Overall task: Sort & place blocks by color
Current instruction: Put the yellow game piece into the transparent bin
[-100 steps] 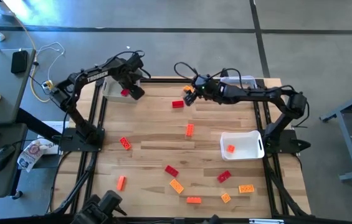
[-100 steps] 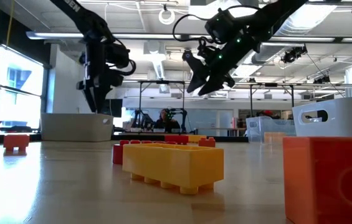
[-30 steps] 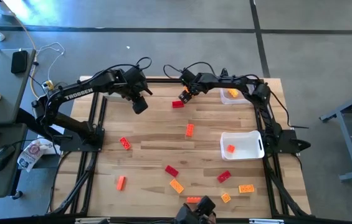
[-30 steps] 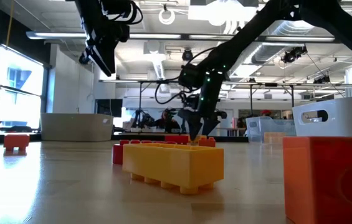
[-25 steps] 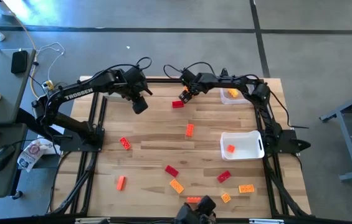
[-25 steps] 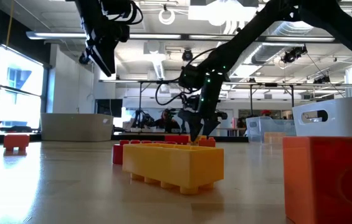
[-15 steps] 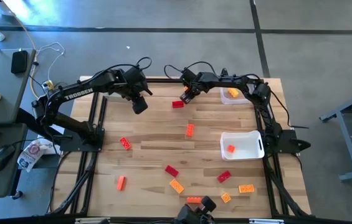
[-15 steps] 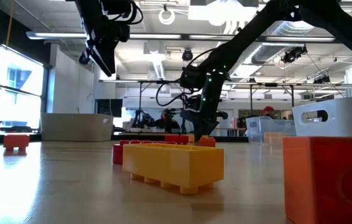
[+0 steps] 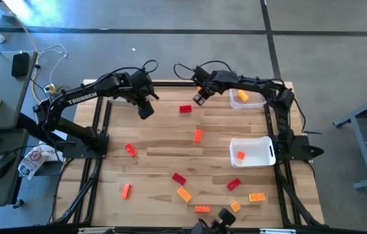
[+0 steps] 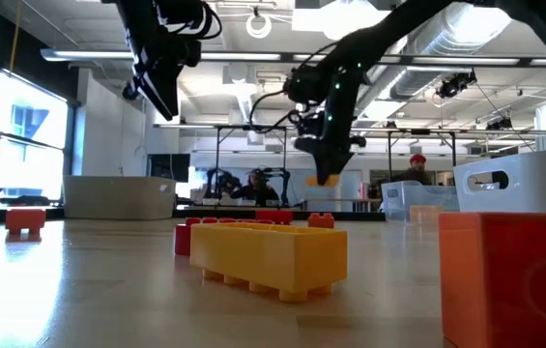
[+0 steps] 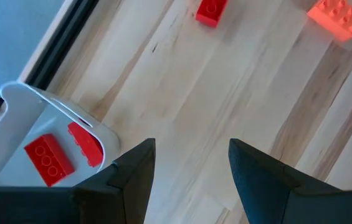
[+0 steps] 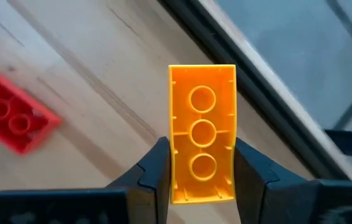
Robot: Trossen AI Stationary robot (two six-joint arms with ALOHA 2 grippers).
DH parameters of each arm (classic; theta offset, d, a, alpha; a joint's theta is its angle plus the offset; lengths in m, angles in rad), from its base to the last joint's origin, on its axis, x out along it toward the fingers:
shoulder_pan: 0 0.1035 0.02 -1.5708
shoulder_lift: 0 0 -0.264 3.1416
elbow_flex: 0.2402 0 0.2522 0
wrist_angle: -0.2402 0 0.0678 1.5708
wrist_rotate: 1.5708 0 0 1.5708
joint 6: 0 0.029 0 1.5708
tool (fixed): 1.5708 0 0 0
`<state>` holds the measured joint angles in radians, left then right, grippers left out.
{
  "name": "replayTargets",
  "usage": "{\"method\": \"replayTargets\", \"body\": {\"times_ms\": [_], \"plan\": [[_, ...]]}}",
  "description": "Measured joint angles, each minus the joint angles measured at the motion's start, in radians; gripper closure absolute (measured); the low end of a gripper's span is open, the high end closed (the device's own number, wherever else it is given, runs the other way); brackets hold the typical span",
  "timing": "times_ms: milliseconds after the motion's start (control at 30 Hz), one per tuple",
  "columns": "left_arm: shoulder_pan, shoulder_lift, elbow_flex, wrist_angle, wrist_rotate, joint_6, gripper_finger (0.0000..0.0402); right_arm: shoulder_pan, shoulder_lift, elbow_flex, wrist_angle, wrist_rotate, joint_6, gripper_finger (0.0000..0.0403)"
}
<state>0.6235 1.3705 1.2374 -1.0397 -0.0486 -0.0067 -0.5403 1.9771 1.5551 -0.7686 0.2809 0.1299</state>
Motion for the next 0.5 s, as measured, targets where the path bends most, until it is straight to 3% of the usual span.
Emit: {"method": "replayTargets", "body": {"times_ms": [500], "plan": [[-0.002, 0.000, -0.101, 0.008, 0.000, 0.010, 0.0211, -0.015, -0.257, 0.000, -0.336, 0.227, 0.086, 0.0301]]}}
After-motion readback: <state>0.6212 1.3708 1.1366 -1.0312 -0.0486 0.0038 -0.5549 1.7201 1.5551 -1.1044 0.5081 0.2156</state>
